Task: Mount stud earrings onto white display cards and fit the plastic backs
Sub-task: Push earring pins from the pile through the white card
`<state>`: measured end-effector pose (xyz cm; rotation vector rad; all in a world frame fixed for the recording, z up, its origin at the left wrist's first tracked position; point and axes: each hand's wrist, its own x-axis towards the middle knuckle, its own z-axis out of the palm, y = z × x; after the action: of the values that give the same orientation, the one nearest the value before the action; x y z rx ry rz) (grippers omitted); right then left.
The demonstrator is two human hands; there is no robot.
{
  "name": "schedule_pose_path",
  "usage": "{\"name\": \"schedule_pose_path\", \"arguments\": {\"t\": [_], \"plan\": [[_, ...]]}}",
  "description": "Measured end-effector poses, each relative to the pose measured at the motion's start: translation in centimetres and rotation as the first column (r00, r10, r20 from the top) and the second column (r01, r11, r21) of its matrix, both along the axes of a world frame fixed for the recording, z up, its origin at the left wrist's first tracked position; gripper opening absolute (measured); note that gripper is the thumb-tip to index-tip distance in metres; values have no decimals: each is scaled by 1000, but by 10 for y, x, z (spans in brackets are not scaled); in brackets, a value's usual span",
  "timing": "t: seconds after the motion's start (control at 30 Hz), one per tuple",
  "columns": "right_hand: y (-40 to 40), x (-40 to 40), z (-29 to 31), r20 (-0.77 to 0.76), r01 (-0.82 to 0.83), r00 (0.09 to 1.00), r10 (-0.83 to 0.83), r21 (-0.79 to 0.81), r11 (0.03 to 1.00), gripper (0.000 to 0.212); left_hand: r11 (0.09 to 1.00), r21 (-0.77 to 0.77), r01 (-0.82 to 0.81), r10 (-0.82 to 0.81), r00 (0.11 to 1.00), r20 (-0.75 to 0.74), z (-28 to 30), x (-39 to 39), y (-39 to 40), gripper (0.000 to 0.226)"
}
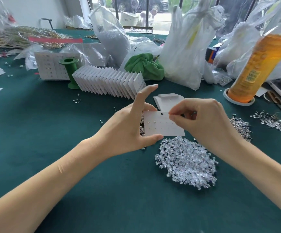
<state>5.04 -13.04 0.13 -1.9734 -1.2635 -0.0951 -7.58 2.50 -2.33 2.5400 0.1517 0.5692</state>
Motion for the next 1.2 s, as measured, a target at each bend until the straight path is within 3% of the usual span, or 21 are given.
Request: {"name": "schedule_pose_path", "arguments": {"t": [0.77, 1.1, 1.2], "plan": [[0, -3, -16, 112, -126, 985, 132, -57, 990, 14, 999, -39, 24, -25, 999, -43, 0, 0, -4, 102], [2, 4, -13, -86, -93, 992, 90, -29, 995, 16, 995, -98, 5, -6, 1000, -18, 3, 1, 3, 99], [1, -1, -9, -82, -90, 992, 92, 22, 996, 14, 994, -107, -7, 5, 1000, -21, 2, 1, 6, 99]]}}
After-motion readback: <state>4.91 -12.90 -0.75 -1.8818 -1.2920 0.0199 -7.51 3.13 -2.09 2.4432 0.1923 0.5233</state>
